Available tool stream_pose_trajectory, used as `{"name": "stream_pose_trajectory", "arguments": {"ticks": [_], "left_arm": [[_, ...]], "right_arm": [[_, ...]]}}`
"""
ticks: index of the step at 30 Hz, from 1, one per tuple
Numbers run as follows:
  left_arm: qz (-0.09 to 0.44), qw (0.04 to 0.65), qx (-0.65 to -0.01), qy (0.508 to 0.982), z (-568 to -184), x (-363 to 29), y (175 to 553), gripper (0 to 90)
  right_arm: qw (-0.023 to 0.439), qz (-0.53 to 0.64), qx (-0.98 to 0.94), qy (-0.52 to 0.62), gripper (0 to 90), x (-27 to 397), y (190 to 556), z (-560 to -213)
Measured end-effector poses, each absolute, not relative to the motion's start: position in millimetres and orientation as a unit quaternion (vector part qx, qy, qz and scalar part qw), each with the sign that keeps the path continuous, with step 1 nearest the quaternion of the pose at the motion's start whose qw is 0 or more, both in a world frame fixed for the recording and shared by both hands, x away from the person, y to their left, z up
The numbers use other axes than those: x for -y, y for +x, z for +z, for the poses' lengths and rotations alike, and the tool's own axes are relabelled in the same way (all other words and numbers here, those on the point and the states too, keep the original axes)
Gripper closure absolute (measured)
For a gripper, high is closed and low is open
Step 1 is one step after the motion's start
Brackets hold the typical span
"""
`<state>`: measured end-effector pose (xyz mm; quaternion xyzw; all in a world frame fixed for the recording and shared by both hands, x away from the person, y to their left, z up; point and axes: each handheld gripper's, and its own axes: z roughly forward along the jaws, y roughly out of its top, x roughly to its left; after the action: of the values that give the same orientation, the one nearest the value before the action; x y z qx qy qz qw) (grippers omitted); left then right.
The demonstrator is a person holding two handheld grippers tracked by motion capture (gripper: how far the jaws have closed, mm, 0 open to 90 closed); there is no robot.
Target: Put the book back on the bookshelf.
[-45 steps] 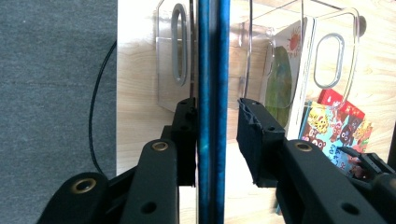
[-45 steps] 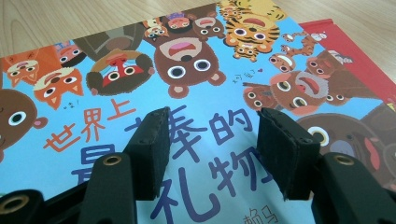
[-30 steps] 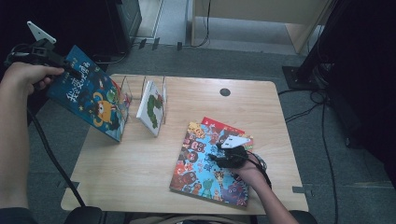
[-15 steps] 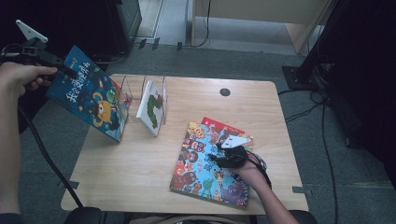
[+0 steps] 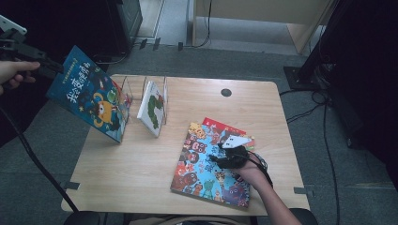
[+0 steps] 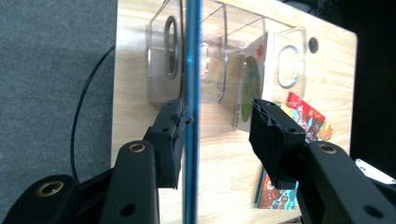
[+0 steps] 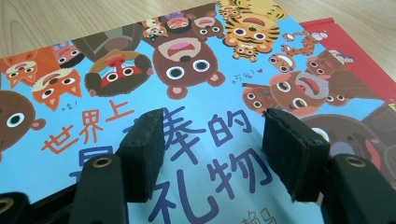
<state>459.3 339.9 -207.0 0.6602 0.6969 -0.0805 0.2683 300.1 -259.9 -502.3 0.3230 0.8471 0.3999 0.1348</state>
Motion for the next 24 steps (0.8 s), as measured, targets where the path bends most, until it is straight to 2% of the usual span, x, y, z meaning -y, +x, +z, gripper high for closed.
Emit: {"name": "stream_pose_trajectory", "arguments": {"ticks": [5,11,24], "left_arm": [[-0.065,0.279,-0.689,0.665,-186.4,-337.3,444.2,53.7],[-0.047,0.292,-0.671,0.68,-172.1,-326.0,425.5,53.6],[-0.044,0.295,-0.631,0.716,-188.2,-276.4,404.2,50.8]], "right_arm": [[0.132,0.4,-0.85,0.316,38.9,260.9,302.5,-502.2],[0.121,0.405,-0.851,0.312,42.8,263.0,307.6,-501.7],[0.113,0.402,-0.852,0.317,46.4,266.2,318.2,-496.2]]}}
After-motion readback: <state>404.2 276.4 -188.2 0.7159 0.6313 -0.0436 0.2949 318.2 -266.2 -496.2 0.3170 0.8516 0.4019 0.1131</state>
